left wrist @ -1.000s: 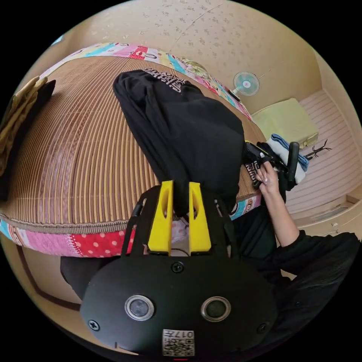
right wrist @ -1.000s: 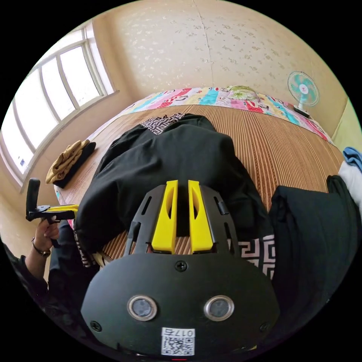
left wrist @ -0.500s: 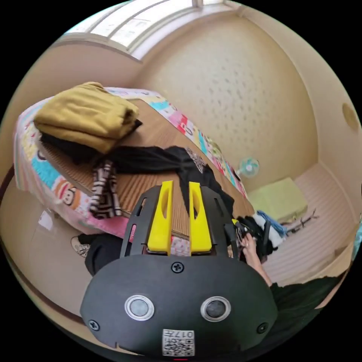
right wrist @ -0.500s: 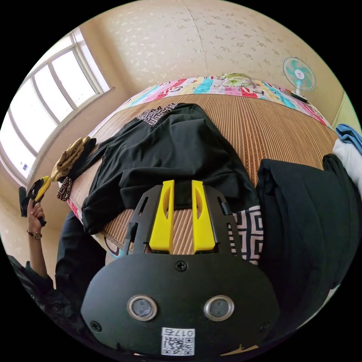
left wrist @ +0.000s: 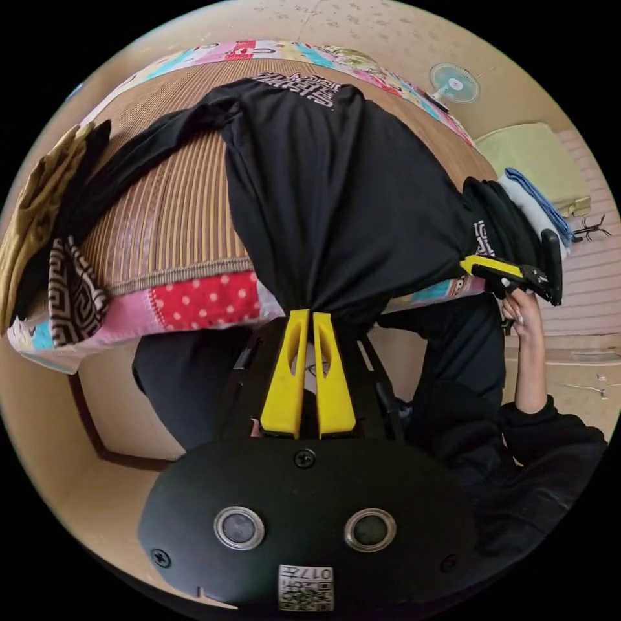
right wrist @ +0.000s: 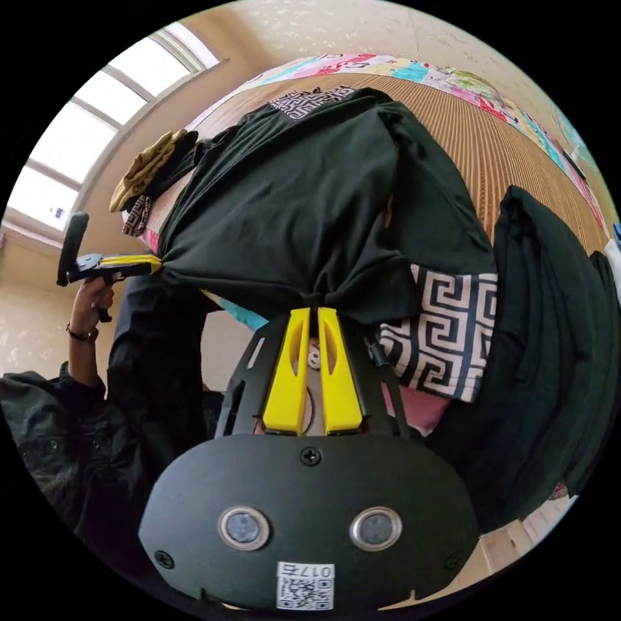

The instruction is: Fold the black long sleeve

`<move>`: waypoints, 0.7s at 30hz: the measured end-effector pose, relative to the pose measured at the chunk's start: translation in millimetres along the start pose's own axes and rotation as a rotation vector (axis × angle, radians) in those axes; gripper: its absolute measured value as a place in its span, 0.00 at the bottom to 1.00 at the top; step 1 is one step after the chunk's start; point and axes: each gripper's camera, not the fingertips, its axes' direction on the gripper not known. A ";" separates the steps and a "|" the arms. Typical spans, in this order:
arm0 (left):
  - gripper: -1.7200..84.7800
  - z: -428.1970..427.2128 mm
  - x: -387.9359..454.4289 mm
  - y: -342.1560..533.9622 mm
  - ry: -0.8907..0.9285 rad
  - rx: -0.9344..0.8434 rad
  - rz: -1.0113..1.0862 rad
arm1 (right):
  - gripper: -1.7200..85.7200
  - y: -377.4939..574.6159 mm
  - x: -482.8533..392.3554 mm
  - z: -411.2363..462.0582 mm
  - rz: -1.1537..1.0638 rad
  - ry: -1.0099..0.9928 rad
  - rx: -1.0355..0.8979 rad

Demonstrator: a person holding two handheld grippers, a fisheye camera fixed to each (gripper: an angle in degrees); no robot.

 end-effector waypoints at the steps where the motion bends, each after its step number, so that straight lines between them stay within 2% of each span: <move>1: 0.01 -5.4 -8.6 17.2 0.053 0.023 -0.032 | 0.05 15.5 -2.2 -3.5 0.009 0.011 -0.002; 3: 0.01 -18.0 -17.6 38.5 0.046 0.082 -0.090 | 0.05 34.5 6.7 -22.5 0.086 0.034 0.105; 6: 0.01 -44.9 -21.4 62.1 -0.043 0.246 -0.160 | 0.09 46.1 51.9 -47.8 0.322 0.133 0.270; 8: 0.01 -53.7 -18.8 67.5 -0.008 0.337 -0.148 | 0.11 42.9 89.3 -41.6 0.470 0.156 0.275; 10: 0.01 -51.8 -9.3 64.4 0.069 0.377 -0.108 | 0.11 28.9 122.4 -8.8 0.525 0.079 0.193; 12: 0.01 -44.8 2.7 59.3 0.111 0.360 -0.067 | 0.07 17.0 115.8 -5.8 0.467 0.176 0.151; 13: 0.01 -40.3 11.3 57.7 0.129 0.342 -0.040 | 0.06 4.2 107.6 -5.4 0.396 0.226 0.055; 15: 0.01 -35.2 24.5 60.0 0.140 0.329 -0.001 | 0.05 -8.6 91.9 -24.6 0.301 0.306 0.032; 17: 0.01 -30.5 36.1 66.5 0.147 0.334 0.045 | 0.05 -20.4 78.0 -63.3 0.221 0.488 0.088; 19: 0.01 -19.7 46.8 74.9 0.175 0.327 0.098 | 0.05 -37.1 73.1 -118.5 0.153 0.785 0.210; 21: 0.01 -8.9 51.5 80.1 0.222 0.311 0.121 | 0.05 -42.2 73.4 -148.2 0.077 0.950 0.331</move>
